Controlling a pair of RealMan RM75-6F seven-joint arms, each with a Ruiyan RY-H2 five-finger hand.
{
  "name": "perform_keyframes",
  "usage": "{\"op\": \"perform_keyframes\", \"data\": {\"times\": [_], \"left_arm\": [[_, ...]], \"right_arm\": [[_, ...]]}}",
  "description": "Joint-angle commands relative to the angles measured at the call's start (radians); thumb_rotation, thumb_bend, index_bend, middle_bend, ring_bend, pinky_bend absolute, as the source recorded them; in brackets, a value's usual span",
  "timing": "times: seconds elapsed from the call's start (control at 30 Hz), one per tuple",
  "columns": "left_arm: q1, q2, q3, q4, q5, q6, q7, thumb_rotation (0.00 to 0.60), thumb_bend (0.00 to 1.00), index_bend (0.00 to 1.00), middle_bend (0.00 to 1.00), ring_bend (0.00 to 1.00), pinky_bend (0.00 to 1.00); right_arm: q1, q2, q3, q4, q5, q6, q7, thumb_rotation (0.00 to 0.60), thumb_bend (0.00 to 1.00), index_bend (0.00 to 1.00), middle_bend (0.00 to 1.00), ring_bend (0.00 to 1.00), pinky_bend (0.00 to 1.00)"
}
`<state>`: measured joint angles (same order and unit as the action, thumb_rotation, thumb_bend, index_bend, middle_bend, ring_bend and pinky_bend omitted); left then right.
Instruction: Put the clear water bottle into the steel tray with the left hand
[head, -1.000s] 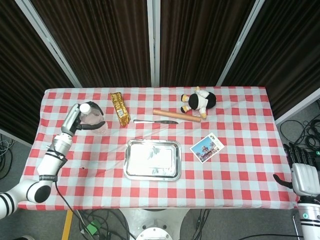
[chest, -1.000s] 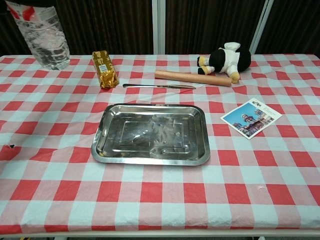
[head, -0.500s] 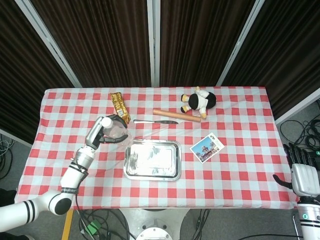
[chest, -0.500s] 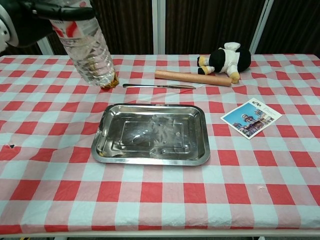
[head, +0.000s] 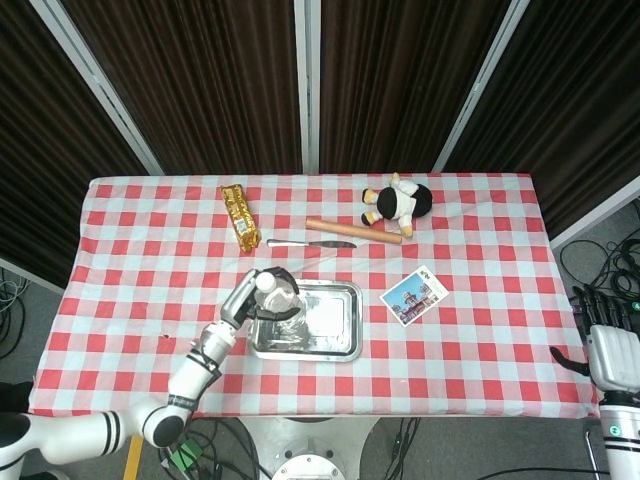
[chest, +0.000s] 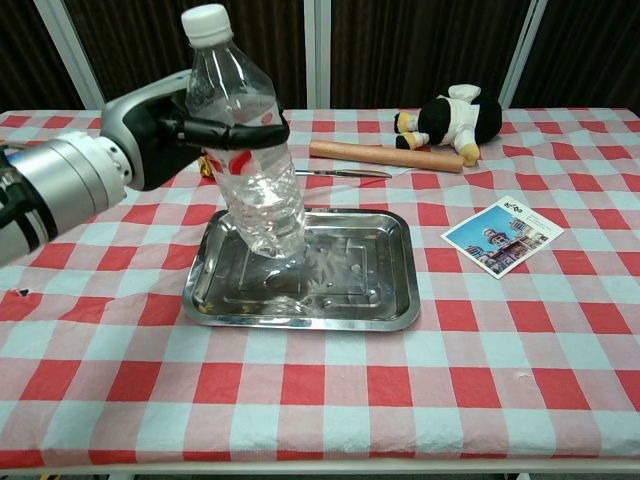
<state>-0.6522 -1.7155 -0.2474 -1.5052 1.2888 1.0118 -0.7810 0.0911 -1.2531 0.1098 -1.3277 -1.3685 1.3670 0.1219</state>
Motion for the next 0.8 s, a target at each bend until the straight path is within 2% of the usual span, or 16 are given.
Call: {"op": "perform_keyframes", "data": {"times": [0.03, 0.27, 0.8], "left_arm": [[0.016, -0.033, 0.025, 0.030, 0.027, 0.031, 0.011, 0.600, 0.22, 0.59, 0.59, 0.44, 0.44], [0.034, -0.080, 0.056, 0.101, 0.081, 0.084, 0.043, 0.600, 0.22, 0.59, 0.59, 0.44, 0.44], [0.042, -0.090, 0.070, 0.168, 0.089, 0.040, -0.021, 0.600, 0.18, 0.55, 0.56, 0.43, 0.44]], "right_arm": [[0.003, 0.001, 0.003, 0.002, 0.009, -0.013, 0.003, 0.600, 0.10, 0.04, 0.02, 0.00, 0.00], [0.007, 0.000, 0.003, -0.002, 0.012, -0.018, -0.004, 0.600, 0.10, 0.04, 0.02, 0.00, 0.00], [0.009, -0.001, 0.003, -0.004, 0.013, -0.022, -0.005, 0.600, 0.10, 0.06, 0.02, 0.00, 0.00]]}}
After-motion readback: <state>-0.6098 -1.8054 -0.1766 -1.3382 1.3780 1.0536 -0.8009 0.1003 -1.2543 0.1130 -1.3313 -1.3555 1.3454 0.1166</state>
